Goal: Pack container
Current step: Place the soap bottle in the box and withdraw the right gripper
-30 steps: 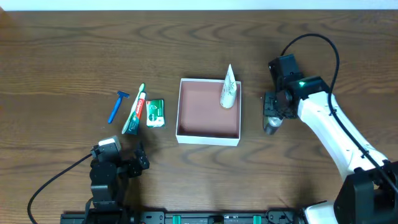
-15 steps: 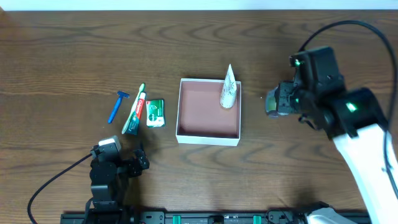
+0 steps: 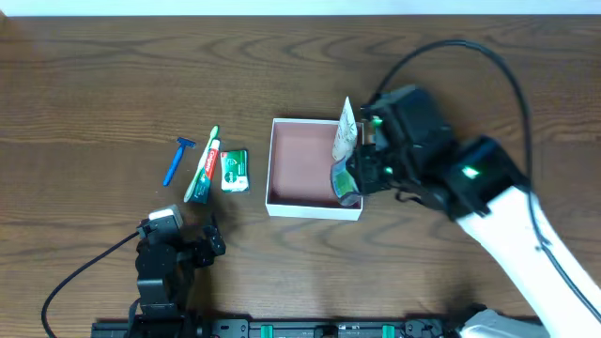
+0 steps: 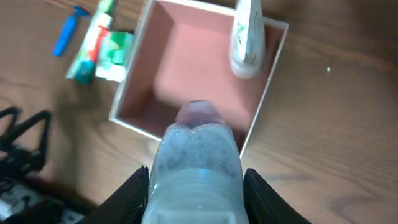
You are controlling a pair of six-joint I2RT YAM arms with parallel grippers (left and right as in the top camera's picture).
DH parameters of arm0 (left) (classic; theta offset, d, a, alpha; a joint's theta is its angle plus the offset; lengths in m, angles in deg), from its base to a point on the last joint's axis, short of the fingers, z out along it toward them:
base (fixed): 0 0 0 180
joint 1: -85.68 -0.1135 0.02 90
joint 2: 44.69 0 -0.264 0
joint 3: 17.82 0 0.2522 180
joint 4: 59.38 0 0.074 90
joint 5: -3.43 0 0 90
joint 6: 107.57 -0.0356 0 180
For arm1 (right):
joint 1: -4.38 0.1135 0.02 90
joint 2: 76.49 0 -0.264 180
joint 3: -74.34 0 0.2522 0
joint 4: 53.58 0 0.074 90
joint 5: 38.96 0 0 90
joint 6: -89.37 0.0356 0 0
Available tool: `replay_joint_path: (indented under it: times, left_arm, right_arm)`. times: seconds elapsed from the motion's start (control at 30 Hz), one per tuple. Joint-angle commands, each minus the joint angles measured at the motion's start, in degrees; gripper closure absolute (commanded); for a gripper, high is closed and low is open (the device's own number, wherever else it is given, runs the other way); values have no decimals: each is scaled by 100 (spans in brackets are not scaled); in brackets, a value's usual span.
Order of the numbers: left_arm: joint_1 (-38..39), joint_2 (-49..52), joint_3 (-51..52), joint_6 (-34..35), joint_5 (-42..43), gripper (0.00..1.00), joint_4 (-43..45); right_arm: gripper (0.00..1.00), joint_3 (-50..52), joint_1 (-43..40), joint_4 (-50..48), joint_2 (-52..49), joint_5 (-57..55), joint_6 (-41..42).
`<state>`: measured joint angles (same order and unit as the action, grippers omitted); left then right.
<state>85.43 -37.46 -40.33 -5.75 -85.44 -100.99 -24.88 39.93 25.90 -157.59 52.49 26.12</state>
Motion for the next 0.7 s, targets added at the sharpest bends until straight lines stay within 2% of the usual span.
replay_joint_path:
  times: [0.0, 0.13, 0.5, 0.53, 0.6, 0.67]
  left_arm:
    - [22, -46, 94, -9, -7, 2, 2]
    - [22, -46, 94, -9, -4, 2, 0]
    - [22, -46, 94, -9, -4, 2, 0]
    - [22, -46, 94, -9, -7, 2, 0]
    - [22, -46, 94, -9, -7, 2, 2]
    - [22, -46, 94, -9, -7, 2, 0]
  right_arm:
    - [75, -70, 26, -105, -435, -472, 304]
    - [69, -70, 31, -420, -1049, -476, 299]
    - [69, 55, 94, -793, -2022, -616, 326]
    - [67, 83, 111, -804, -2028, -621, 323]
    - [57, 125, 144, -894, -2026, -649, 319]
    - [53, 125, 173, -962, -1993, -662, 297]
